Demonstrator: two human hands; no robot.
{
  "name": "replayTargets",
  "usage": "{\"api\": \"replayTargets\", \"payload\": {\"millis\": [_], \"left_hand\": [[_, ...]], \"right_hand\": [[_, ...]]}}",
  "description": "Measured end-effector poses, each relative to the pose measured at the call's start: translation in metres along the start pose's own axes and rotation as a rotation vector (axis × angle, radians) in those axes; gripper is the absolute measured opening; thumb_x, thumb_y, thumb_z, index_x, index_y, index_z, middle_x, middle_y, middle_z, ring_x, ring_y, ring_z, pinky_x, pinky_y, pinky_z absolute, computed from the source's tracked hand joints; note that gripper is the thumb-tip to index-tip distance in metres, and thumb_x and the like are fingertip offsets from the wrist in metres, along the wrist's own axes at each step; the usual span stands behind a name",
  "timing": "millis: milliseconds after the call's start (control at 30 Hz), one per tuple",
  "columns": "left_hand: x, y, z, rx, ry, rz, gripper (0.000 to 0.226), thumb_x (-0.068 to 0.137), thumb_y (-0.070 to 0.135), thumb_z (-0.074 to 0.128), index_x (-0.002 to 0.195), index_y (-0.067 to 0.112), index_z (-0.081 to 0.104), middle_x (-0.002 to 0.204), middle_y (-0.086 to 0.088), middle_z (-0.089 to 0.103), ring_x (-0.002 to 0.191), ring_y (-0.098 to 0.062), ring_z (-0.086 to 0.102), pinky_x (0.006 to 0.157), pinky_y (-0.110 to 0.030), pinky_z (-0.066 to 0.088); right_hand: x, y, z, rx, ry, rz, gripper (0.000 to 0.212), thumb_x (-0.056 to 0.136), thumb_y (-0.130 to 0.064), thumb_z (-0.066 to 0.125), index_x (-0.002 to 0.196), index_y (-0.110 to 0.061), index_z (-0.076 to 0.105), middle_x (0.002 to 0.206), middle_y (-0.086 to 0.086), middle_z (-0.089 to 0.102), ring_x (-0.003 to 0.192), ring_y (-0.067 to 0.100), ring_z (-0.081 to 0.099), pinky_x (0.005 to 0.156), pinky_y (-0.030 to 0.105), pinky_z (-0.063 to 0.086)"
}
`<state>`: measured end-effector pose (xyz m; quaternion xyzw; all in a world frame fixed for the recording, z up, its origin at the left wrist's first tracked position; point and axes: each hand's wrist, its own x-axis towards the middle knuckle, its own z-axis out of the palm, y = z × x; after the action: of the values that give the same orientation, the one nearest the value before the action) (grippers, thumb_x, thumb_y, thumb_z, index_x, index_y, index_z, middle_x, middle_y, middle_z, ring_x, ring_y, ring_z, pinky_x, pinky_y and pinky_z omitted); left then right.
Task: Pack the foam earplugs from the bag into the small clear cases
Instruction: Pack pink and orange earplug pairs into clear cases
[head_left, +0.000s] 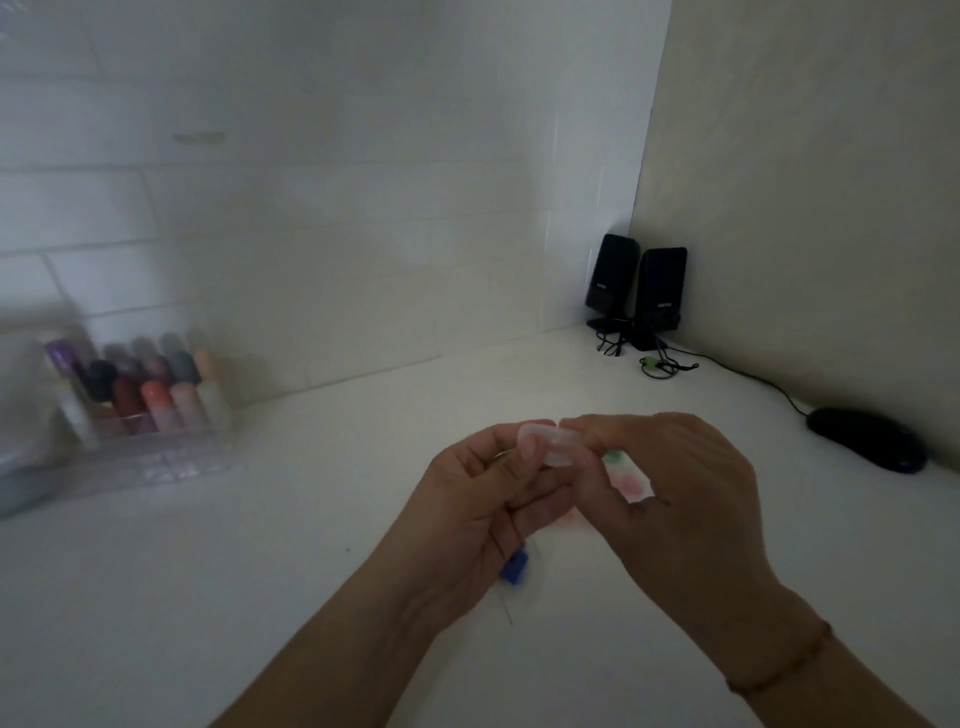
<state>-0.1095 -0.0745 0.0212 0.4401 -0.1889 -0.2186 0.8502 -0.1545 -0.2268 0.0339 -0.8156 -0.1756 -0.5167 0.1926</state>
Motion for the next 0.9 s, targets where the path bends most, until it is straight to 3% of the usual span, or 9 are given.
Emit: {"api": "replayTargets", "payload": {"millis": [133, 233, 333, 400, 533, 600, 667, 767, 900], "left_hand": [[0.000, 0.015, -0.014, 0.206, -0.135, -0.017, 0.047, 0.076, 0.017, 0.072, 0.119, 0.000, 0.064, 0.115, -0.026, 0.067, 0.102, -0.033, 0.068, 0.088, -0.038, 0.057], [0.005, 0.032, -0.030, 0.428, -0.197, -0.019, 0.040, 0.085, 0.011, 0.065, 0.124, 0.002, 0.061, 0.117, -0.025, 0.066, 0.108, -0.036, 0.066, 0.092, -0.041, 0.054], [0.017, 0.046, -0.049, 0.398, -0.046, 0.008, 0.041, 0.081, 0.014, 0.069, 0.120, 0.003, 0.062, 0.109, -0.019, 0.071, 0.104, -0.032, 0.068, 0.086, -0.034, 0.056], [0.025, 0.047, -0.066, 0.292, 0.092, 0.023, 0.038, 0.080, 0.015, 0.064, 0.117, 0.005, 0.062, 0.103, -0.012, 0.073, 0.099, -0.026, 0.070, 0.083, -0.031, 0.058], [0.035, 0.032, -0.086, -0.024, 0.240, -0.030, 0.033, 0.080, 0.011, 0.061, 0.112, 0.002, 0.062, 0.101, -0.014, 0.070, 0.092, -0.023, 0.071, 0.083, -0.032, 0.059], [0.041, 0.027, -0.088, -0.125, 0.323, -0.081, 0.032, 0.080, 0.009, 0.064, 0.111, 0.002, 0.060, 0.099, -0.015, 0.070, 0.089, -0.023, 0.070, 0.080, -0.030, 0.059], [0.044, 0.024, -0.092, -0.168, 0.391, -0.111, 0.025, 0.089, 0.005, 0.059, 0.113, 0.000, 0.058, 0.099, -0.017, 0.069, 0.088, -0.024, 0.070, 0.080, -0.032, 0.059], [0.045, 0.024, -0.098, -0.209, 0.463, -0.126, 0.018, 0.097, 0.003, 0.050, 0.112, -0.003, 0.057, 0.100, -0.021, 0.068, 0.086, -0.027, 0.070, 0.079, -0.035, 0.059], [0.044, 0.028, -0.099, -0.241, 0.474, -0.136, 0.017, 0.098, 0.008, 0.050, 0.108, -0.003, 0.057, 0.105, -0.024, 0.065, 0.091, -0.031, 0.067, 0.080, -0.039, 0.057]], "right_hand": [[0.012, -0.007, 0.005, 0.177, -0.161, 0.284, 0.019, 0.086, -0.040, 0.052, 0.085, -0.024, 0.062, 0.081, -0.013, 0.066, 0.074, 0.007, 0.063, 0.066, 0.031, 0.050], [0.023, -0.005, 0.018, 0.251, -0.293, 0.307, 0.011, 0.089, -0.038, 0.054, 0.091, -0.029, 0.061, 0.095, -0.017, 0.063, 0.095, 0.003, 0.059, 0.075, 0.022, 0.047], [0.023, 0.001, 0.025, 0.381, -0.279, 0.393, 0.003, 0.087, -0.031, 0.060, 0.088, -0.031, 0.062, 0.117, -0.020, 0.057, 0.110, 0.005, 0.055, 0.080, 0.027, 0.050], [0.010, 0.011, 0.027, 0.316, -0.316, 0.435, 0.008, 0.081, -0.028, 0.062, 0.078, -0.034, 0.060, 0.120, -0.021, 0.055, 0.111, 0.004, 0.054, 0.086, 0.036, 0.051], [-0.022, 0.025, 0.035, 0.118, -0.671, 0.250, 0.010, 0.077, -0.033, 0.070, 0.076, -0.042, 0.065, 0.141, -0.017, 0.044, 0.135, 0.010, 0.029, 0.108, 0.041, 0.035], [-0.031, 0.023, 0.042, 0.132, -0.835, 0.145, 0.011, 0.078, -0.045, 0.061, 0.088, -0.048, 0.066, 0.154, -0.023, 0.020, 0.145, 0.008, 0.003, 0.114, 0.036, 0.020], [-0.035, 0.018, 0.049, 0.132, -0.923, 0.106, 0.025, 0.079, -0.057, 0.048, 0.098, -0.052, 0.064, 0.157, -0.025, 0.000, 0.146, 0.009, -0.012, 0.116, 0.038, 0.015], [-0.036, 0.010, 0.060, 0.123, -0.972, 0.095, 0.033, 0.079, -0.068, 0.044, 0.105, -0.055, 0.060, 0.157, -0.025, -0.010, 0.146, 0.012, -0.017, 0.117, 0.045, 0.016], [-0.040, 0.002, 0.073, 0.072, -0.997, 0.059, 0.024, 0.080, -0.066, 0.056, 0.102, -0.060, 0.061, 0.156, -0.026, -0.008, 0.145, 0.010, -0.016, 0.115, 0.034, 0.011]]}}
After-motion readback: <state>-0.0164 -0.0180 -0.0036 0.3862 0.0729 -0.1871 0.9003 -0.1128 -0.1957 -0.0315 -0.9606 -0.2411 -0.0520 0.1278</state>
